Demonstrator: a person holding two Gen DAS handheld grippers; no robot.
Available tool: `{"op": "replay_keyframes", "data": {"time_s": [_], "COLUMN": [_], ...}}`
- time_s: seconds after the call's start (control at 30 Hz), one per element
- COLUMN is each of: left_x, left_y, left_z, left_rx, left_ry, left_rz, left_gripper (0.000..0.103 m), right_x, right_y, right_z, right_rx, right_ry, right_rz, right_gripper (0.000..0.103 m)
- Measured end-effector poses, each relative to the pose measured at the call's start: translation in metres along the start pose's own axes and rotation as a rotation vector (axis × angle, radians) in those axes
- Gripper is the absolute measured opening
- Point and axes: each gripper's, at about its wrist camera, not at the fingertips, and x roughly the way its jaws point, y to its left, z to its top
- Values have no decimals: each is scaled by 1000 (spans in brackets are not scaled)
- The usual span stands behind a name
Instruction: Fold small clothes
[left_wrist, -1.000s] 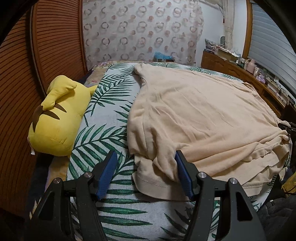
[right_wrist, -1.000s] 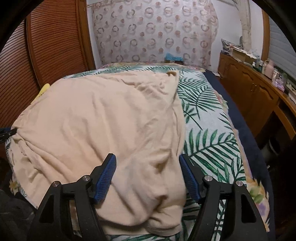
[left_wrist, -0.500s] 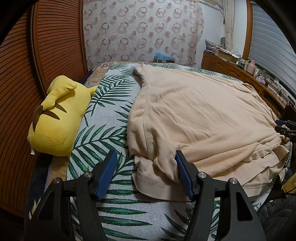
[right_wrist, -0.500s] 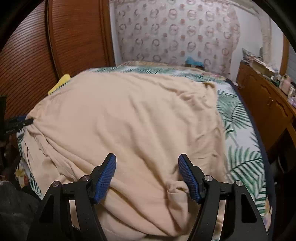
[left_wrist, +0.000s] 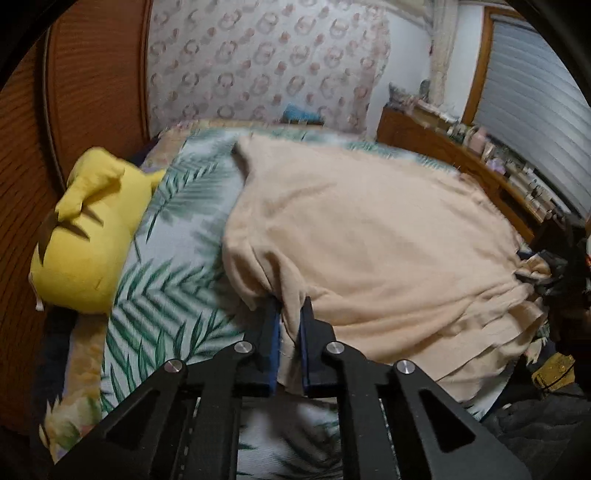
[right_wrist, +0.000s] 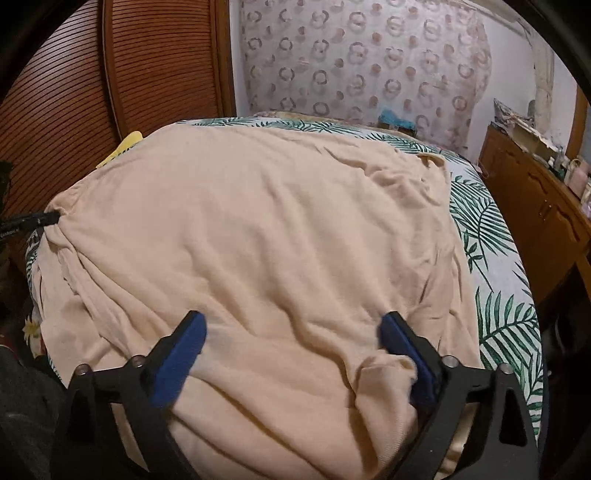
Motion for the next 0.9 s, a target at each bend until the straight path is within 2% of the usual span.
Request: {"op": "replay_keyframes", "data": {"time_s": [0.1, 0.2, 0.33, 0.53, 0.9], "left_x": [-16, -25, -27, -20, -17], "left_y": [-13, -31, -58, -99, -184], "left_z": [15, 29, 48, 81, 130], "left_rx": [5, 43, 116, 193, 314], "left_ry": [-78, -118, -142, -175, -204], "left_rz": [-36, -79, -128, -223, -423], "left_gripper": [9, 9, 9, 8, 8], "right_x": [0, -3, -15, -38, -78], "right_y": [2, 2, -1, -10, -32], "right_z": [3, 3, 2, 3, -4], "right_rx": [-6, -10, 9, 24, 62], "right_ry": [13, 14, -10, -47, -111], "right_rz": [2, -4, 34, 16, -42], "right_gripper": [101, 100, 92, 87, 85]}}
